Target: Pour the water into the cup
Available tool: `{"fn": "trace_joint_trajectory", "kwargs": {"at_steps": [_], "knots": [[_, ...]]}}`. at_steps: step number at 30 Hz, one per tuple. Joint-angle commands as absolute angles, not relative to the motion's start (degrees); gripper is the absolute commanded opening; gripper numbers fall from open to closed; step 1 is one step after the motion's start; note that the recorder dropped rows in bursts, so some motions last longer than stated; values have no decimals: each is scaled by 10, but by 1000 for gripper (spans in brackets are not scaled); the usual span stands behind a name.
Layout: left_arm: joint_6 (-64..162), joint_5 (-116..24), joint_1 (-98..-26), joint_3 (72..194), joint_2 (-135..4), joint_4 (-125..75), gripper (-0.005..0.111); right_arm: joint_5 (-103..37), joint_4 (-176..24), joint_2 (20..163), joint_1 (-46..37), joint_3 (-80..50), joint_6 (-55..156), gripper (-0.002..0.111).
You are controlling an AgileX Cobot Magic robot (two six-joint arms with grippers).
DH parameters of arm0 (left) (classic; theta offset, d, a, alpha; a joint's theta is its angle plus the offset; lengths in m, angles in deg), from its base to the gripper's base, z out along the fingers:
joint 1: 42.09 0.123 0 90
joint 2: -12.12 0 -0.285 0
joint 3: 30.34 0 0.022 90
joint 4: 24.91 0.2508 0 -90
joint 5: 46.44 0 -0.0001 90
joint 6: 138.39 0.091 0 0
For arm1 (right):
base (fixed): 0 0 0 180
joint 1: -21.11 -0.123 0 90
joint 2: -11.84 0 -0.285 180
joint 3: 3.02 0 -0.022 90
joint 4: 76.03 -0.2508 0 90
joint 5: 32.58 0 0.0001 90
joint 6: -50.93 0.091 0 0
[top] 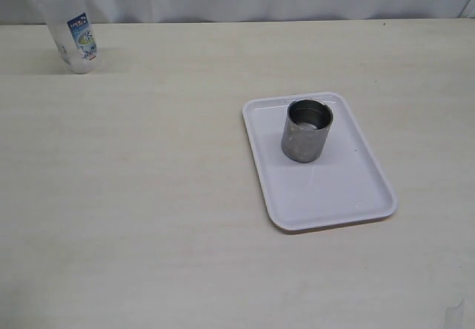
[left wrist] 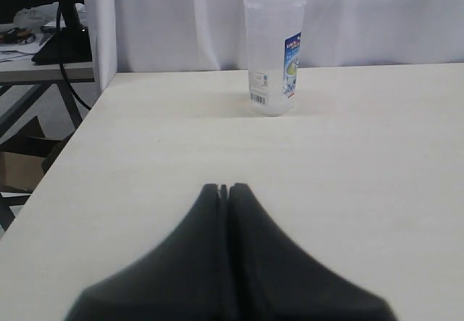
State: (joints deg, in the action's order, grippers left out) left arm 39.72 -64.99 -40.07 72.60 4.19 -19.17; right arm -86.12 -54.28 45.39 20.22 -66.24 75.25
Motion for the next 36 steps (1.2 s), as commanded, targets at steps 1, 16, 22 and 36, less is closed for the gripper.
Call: {"fn": "trace_joint_trajectory", "kwargs": {"at_steps": [1, 16, 22, 36], "knots": [[398, -643, -403, 724, 43, -196, 0, -854, -663, 398, 203, -732, 674, 4], [398, -642, -403, 724, 43, -195, 0, -588, -841, 263, 203, -802, 434, 4], [398, -642, -403, 724, 43, -195, 0, -439, -787, 196, 203, -802, 442, 4], [398, -642, -403, 724, 43, -195, 0, -174, -751, 196, 203, -802, 471, 4]]}}
